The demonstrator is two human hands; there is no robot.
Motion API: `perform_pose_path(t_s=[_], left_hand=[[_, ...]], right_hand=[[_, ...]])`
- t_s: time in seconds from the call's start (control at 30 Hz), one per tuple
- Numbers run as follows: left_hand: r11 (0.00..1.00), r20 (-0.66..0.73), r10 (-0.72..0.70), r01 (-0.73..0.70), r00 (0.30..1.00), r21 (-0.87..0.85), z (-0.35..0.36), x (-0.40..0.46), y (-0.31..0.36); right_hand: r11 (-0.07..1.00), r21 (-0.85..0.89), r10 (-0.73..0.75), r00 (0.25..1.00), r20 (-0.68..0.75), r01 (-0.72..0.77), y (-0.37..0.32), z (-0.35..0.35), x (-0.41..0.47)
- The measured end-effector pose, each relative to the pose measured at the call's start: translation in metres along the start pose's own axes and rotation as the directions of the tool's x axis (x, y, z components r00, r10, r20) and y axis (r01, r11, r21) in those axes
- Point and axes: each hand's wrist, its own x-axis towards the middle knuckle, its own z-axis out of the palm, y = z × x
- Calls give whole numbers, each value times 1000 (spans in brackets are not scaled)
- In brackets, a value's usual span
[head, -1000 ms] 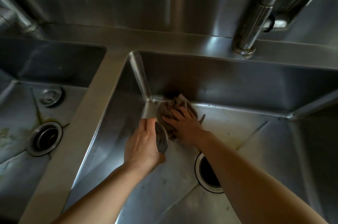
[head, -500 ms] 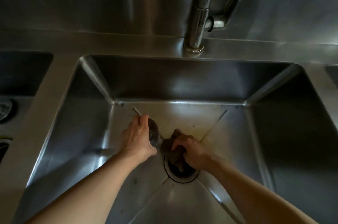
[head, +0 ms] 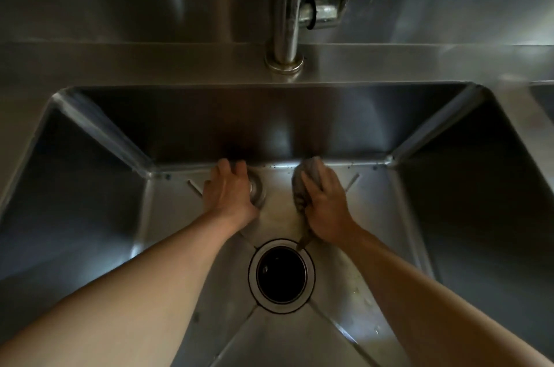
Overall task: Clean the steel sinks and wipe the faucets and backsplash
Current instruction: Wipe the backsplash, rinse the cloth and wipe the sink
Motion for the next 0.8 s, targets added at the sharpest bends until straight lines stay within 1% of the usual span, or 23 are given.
perform_pose_path(t_s=[0.03, 0.07, 0.1, 0.13, 0.17, 0.27, 0.37, 0.43, 0.47, 0.53, 0.6, 0.63, 0.67, 0.7, 0.77, 0.8], left_hand=[[1000, -10, -11, 11, 1000, 5, 0, 4, -1], [1000, -18, -20, 21, 1000, 10, 0, 7, -2], [1000, -23, -26, 27, 999, 14, 0, 9, -3], [999, -24, -27, 28, 999, 16, 1, 10, -5], [1000, -25, -24, 25, 999, 10, 3, 11, -7], [998, -38, -31, 29, 999, -58, 9, 11, -11], [992, -20, -21, 18, 1000, -123, 10, 10, -13], [988, -19, -13, 9, 1000, -156, 9, 6, -16], [988, -38, -14, 8, 999, -153, 9, 2, -17], [993, -104, -34, 22, 994, -115, 8, -9, -22], [993, -146, -78, 64, 986, -95, 8, -21, -27], [993, -144, -94, 82, 985, -90, 9, -28, -30], [993, -129, -99, 90, 987, -77, 11, -33, -32], [995, -101, -95, 90, 990, -53, 13, -40, -34], [997, -38, -73, 73, 997, -6, 19, -51, -38], [998, -8, -64, 64, 998, 12, 22, -55, -39]], right_hand=[[1000, 6, -30, 996, 86, 30, -1, 4, 1], [996, -32, -73, 989, 128, 78, -3, 8, 0], [994, -36, -98, 978, 185, 107, -8, 12, -5], [988, -8, -152, 966, 211, 157, -11, 19, -11], [981, 34, -192, 961, 199, 189, -16, 22, -18], [955, 87, -294, 939, 181, 282, -20, 32, -34], [960, 133, -274, 924, 265, 247, -21, 28, -39], [955, 218, -265, 908, 324, 201, -25, 18, -38], [949, 261, -257, 913, 315, 177, -27, 11, -38], [948, 310, -152, 955, 256, 68, -37, -11, -33], [949, 308, 34, 991, 127, -72, -37, -32, -21], [951, 284, 108, 993, 53, -119, -32, -41, -12], [956, 242, 166, 986, 16, -165, -24, -47, -1], [956, 192, 217, 975, 47, -222, -14, -47, 10], [942, 91, 299, 933, 198, -322, -5, -36, 21], [947, 38, 302, 924, 236, -320, -6, -27, 20]])
